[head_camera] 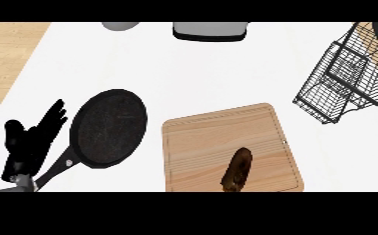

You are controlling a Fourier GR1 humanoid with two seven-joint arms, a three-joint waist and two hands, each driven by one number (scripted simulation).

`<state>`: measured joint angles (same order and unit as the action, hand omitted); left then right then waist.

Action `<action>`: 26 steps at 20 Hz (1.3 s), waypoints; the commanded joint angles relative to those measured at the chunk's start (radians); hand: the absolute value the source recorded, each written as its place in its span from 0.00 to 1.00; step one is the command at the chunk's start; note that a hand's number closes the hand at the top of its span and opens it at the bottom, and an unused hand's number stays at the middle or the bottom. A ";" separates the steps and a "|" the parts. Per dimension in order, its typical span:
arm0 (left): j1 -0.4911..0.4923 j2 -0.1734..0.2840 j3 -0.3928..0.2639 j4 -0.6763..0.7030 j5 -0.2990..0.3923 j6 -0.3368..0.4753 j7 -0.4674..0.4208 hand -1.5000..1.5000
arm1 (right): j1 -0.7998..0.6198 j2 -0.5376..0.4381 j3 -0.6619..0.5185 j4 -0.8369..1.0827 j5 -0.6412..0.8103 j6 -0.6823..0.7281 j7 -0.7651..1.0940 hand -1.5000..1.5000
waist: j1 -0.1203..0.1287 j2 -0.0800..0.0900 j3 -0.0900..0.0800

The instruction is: Pick the squash from the cutting board and place it in the tiered basket

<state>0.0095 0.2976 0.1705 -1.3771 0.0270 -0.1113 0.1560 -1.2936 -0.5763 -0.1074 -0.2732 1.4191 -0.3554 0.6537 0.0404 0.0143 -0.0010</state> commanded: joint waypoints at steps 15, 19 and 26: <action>-0.016 -0.022 0.002 -0.013 -0.007 0.010 0.030 0.50 | -0.055 -0.087 -0.048 0.146 -0.030 0.268 -0.082 1.00 | -0.007 -0.002 0.002; 0.026 -0.017 -0.004 -0.022 -0.005 -0.015 0.013 0.50 | -0.033 -0.097 -0.098 0.208 -0.078 0.377 0.012 0.00 | -0.002 -0.001 0.002; -0.002 -0.048 -0.020 -0.011 -0.030 0.016 0.015 0.50 | -0.001 -0.115 -0.142 0.120 -0.132 0.311 0.059 0.00 | -0.010 -0.002 0.002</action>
<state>0.0176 0.2843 0.1754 -1.3873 0.0164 -0.1199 0.1591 -1.3090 -0.6788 -0.2220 -0.1121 1.3199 -0.0191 0.7136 0.0376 0.0142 0.0012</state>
